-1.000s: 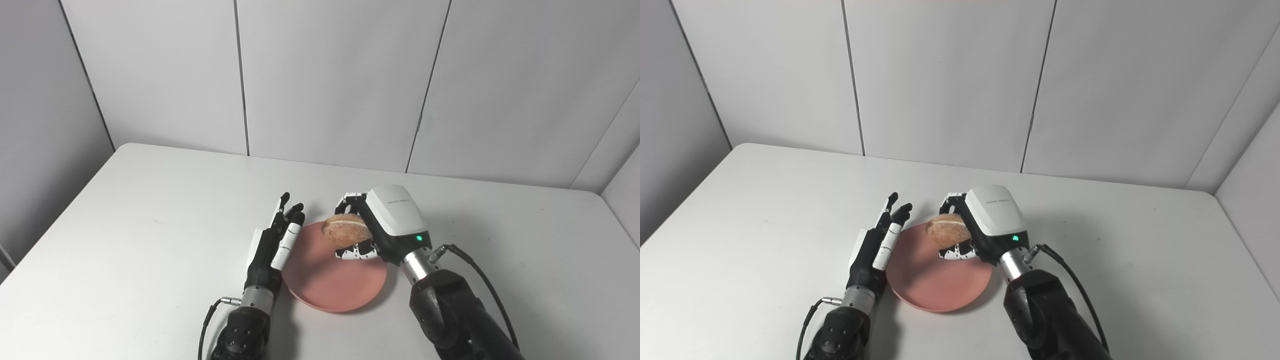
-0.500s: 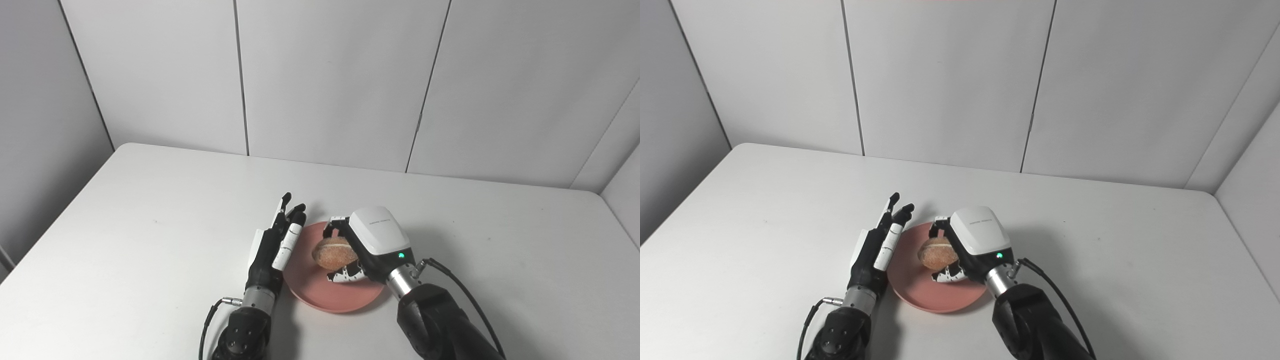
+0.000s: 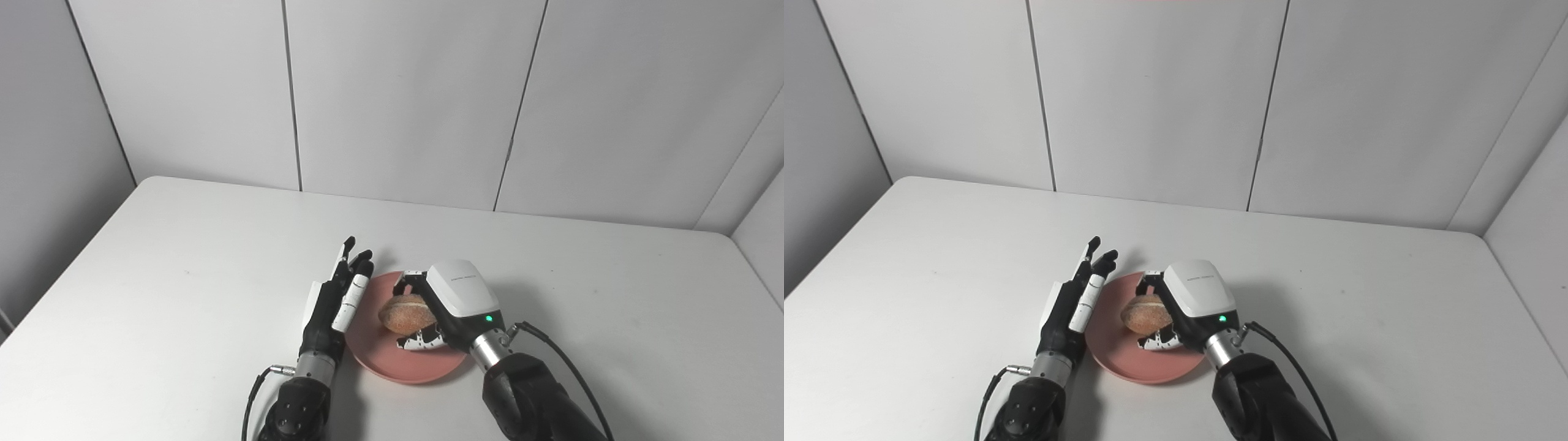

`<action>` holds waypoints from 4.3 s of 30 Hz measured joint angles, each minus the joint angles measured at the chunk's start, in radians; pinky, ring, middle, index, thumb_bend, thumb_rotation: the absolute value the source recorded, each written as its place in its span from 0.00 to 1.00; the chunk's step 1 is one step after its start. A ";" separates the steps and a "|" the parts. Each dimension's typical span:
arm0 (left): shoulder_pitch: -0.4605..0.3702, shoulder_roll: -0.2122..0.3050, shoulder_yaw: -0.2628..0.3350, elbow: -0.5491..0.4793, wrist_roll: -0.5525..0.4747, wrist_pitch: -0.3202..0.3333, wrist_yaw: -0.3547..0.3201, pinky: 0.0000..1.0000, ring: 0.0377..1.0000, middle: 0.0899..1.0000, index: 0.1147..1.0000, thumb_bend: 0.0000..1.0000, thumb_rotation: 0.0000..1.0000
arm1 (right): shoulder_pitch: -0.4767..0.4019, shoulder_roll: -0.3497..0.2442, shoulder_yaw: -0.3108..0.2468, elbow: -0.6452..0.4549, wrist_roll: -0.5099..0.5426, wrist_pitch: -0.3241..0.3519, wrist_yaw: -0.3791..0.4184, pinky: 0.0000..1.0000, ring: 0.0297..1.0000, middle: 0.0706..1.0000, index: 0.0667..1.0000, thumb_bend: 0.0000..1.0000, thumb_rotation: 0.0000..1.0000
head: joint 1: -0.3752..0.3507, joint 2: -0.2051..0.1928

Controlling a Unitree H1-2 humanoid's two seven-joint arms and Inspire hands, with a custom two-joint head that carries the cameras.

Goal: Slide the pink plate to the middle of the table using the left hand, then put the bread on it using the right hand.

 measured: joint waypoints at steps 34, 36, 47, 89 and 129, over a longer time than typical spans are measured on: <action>-0.013 -0.011 -0.012 0.027 0.001 -0.045 -0.002 0.78 0.90 0.90 1.00 0.95 1.00 | 0.056 0.031 -0.195 0.023 0.225 -0.159 -0.180 0.63 0.76 0.84 0.82 0.91 1.00 | -0.017 0.003; -0.013 -0.012 -0.012 0.026 0.001 -0.047 -0.003 0.79 0.90 0.90 1.00 0.94 1.00 | 0.066 0.060 -0.251 0.049 0.296 -0.190 -0.213 0.66 0.77 0.84 0.83 0.89 1.00 | -0.018 0.005; -0.012 -0.012 -0.009 0.025 0.001 -0.049 -0.002 0.79 0.91 0.90 1.00 0.93 1.00 | 0.102 0.182 -0.477 0.171 0.720 -0.420 -0.263 0.87 0.90 0.93 0.95 0.87 1.00 | -0.029 0.003; -0.031 0.008 0.005 0.066 0.062 -0.110 0.044 1.00 1.00 1.00 1.00 0.91 1.00 | 0.120 0.256 -0.498 0.270 0.782 -0.384 -0.202 1.00 1.00 1.00 1.00 0.82 1.00 | -0.058 0.020; -0.064 0.052 0.041 0.115 0.044 -0.182 0.059 1.00 1.00 1.00 1.00 0.88 1.00 | 0.110 0.307 -0.533 0.296 0.865 -0.405 -0.231 1.00 1.00 0.99 1.00 0.84 1.00 | -0.141 0.043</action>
